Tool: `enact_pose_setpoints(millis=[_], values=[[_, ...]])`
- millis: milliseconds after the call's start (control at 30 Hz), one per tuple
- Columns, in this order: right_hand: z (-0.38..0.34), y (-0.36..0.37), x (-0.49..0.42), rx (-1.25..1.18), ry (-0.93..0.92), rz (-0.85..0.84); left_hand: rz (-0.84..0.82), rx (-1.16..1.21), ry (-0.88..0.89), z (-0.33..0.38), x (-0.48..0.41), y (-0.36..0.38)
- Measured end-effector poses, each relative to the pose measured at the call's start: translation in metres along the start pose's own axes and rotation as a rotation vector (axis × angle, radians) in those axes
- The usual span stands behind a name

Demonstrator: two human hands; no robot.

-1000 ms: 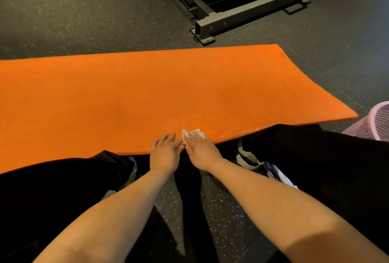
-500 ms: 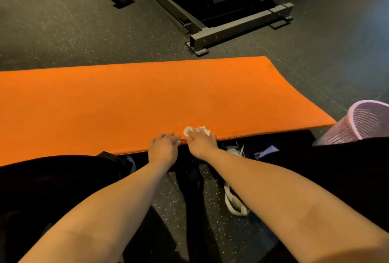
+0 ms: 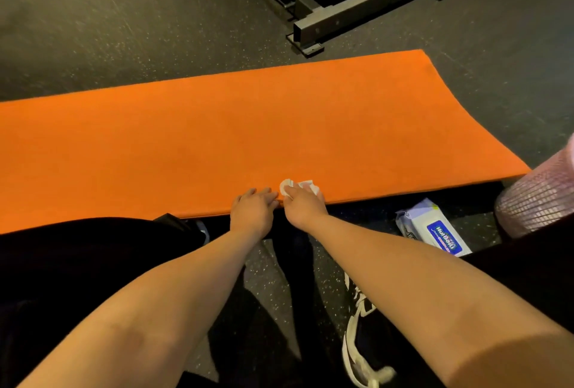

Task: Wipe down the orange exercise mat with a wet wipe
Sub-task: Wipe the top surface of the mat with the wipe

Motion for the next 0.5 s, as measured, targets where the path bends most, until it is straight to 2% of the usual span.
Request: enact_pose_setpoints(millis=[100, 267, 400, 500], values=[[0.000, 0.002, -0.004, -0.029, -0.019, 0.000, -0.005, 0.035, 0.025, -0.013, -0.002, 0.003], [-0.001, 0.020, -0.017, -0.049, -0.055, -0.072, -0.146, 0.056, -0.087, -0.021, -0.012, 0.025], [0.008, 0.031, -0.038, -0.001, 0.010, -0.029, -0.084, 0.044, -0.153, -0.012, -0.025, 0.030], [0.014, 0.040, -0.051, 0.045, -0.010, -0.026, -0.082, -0.003, -0.197, -0.012, -0.038, 0.028]])
Point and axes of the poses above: each hand's wrist, its own x-axis away from the middle knuckle, its own y-axis out of the palm, z = x × y, the point moved 3 cm from there along -x, towards the middle knuckle, and after that the axes turned 11 degrees about x, right-handed, at the moved point
